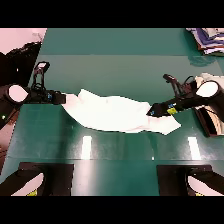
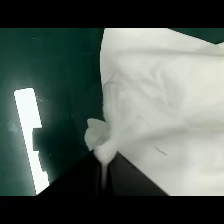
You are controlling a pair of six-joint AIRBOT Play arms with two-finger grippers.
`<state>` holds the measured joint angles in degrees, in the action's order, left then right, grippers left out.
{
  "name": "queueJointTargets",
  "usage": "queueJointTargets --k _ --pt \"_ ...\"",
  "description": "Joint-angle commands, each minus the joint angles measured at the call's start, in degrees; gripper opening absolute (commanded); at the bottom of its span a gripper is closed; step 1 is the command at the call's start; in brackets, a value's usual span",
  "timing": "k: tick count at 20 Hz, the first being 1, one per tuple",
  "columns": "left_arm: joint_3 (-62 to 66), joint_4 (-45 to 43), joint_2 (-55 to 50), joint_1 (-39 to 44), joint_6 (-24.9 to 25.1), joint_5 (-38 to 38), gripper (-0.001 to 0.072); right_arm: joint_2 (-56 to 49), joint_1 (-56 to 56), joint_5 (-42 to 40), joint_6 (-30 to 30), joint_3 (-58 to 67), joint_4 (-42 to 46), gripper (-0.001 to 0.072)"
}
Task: Fold the shirts.
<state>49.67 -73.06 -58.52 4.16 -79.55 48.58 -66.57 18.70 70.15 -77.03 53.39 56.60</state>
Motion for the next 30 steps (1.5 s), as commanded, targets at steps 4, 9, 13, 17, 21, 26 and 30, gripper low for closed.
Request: queueJointTargets --k 4,9,13,17,21,26,30 --pt "0.0 0.0 0.0 0.0 0.0 0.4 0.0024 -4.5 2.1 -4.5 0.2 0.1 0.2 0.0179" --pt "0.1 0.0 0.5 0.0 0.0 0.6 0.0024 -1.5 2.1 -6.6 0.6 0.1 1.2 0.0012" --pt "10.6 -0.8 0.7 0.0 0.0 7.7 0.0024 4.5 1.2 -4.6 -0.2 6.7 9.6 0.0011" --pt "31.6 -0.9 4.2 0.0 -0.2 10.9 0.0024 10.8 -4.7 -4.0 -1.2 21.9 9.9 0.0011" --pt "51.1 -0.9 8.0 0.0 -0.2 11.0 0.0024 15.3 -9.7 -4.1 -1.1 34.5 10.0 0.0011" --pt "66.2 -0.6 9.9 0.0 -1.8 13.2 0.0024 19.1 -14.2 -3.8 -1.1 43.9 10.0 0.0011" --pt "73.5 3.2 9.9 0.0 -3.0 10.8 0.0023 18.5 -17.7 0.5 -1.2 53.4 10.1 0.0010"
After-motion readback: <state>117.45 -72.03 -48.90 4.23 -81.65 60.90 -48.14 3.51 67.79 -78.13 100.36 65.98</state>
